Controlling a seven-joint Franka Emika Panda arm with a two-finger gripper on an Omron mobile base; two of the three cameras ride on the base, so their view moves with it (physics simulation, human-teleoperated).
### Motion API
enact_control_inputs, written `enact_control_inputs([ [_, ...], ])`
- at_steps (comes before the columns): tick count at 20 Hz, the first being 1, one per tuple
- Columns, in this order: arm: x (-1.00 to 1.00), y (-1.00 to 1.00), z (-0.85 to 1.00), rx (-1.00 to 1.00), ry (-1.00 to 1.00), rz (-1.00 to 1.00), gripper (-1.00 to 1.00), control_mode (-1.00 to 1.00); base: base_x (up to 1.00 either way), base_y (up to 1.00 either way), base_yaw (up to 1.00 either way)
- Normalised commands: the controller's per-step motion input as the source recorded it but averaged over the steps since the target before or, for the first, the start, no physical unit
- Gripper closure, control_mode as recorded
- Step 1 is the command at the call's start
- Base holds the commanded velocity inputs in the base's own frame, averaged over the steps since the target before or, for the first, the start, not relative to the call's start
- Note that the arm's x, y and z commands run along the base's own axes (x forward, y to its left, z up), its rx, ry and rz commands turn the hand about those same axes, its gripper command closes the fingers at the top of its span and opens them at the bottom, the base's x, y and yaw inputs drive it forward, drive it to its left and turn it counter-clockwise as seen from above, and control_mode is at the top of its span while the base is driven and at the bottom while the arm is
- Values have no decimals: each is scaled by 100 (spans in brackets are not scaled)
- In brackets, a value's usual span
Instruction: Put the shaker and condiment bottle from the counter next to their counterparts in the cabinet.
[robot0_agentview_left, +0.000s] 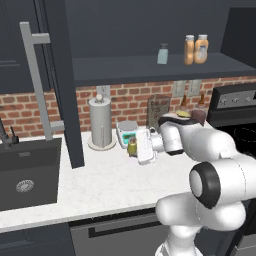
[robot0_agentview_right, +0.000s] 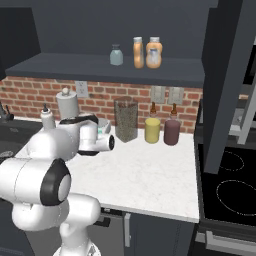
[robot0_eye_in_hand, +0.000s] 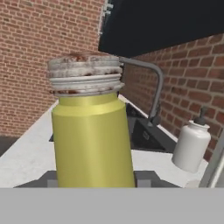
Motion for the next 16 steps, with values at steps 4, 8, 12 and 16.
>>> enact_control_inputs([
  [4, 0, 0, 53, 5, 0, -22, 100, -100, 0, 0, 0],
  [8, 0, 0, 47, 7, 0, -26, 100, -100, 0, 0, 0],
  [12, 0, 0, 46, 8, 0, -27, 100, -100, 0, 0, 0],
  [16, 0, 0, 37, 3, 0, -27, 100, -100, 0, 0, 0],
])
